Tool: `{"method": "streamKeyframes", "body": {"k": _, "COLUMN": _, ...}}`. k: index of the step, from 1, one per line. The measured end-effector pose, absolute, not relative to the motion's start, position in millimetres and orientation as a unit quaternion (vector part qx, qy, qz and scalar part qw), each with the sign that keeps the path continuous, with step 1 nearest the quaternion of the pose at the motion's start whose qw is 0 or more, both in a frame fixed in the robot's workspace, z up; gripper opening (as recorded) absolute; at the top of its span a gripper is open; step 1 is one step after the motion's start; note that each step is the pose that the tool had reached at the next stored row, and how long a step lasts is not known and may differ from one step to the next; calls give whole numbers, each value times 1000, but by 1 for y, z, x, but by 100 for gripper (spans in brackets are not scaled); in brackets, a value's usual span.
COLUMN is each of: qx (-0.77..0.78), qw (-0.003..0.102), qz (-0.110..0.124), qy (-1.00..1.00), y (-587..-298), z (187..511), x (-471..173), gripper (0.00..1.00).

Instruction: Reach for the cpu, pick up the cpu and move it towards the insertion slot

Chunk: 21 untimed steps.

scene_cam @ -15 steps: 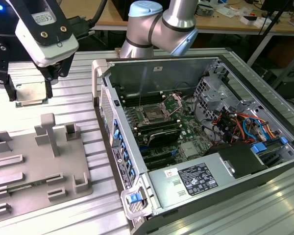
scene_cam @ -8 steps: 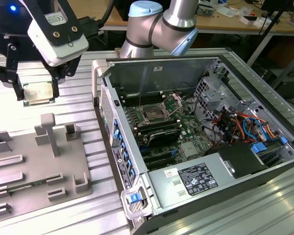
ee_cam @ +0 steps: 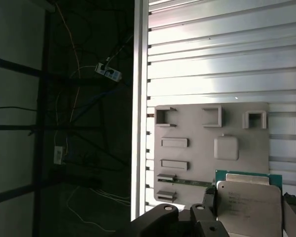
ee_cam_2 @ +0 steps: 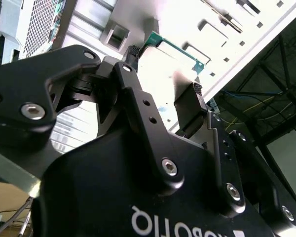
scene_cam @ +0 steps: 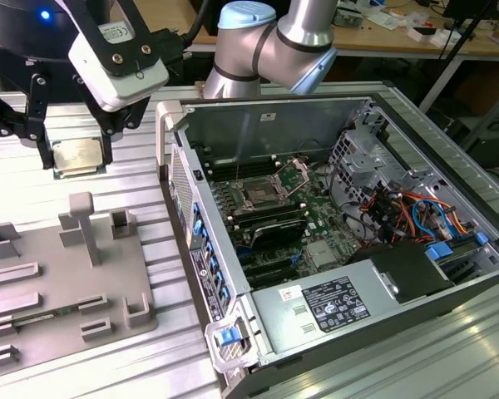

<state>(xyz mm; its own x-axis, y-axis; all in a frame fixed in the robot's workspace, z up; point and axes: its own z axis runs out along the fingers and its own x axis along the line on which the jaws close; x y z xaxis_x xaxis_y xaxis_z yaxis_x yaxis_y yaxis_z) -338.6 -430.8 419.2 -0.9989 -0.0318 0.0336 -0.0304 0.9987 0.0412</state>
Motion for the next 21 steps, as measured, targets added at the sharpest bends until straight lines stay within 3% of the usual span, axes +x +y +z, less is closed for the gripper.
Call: {"method": "streamKeyframes", "body": {"k": 21, "qx": 16, "qw": 17, "qz": -20, "qy": -1000, "y": -431, "z": 419, "x": -306, "gripper": 55}}
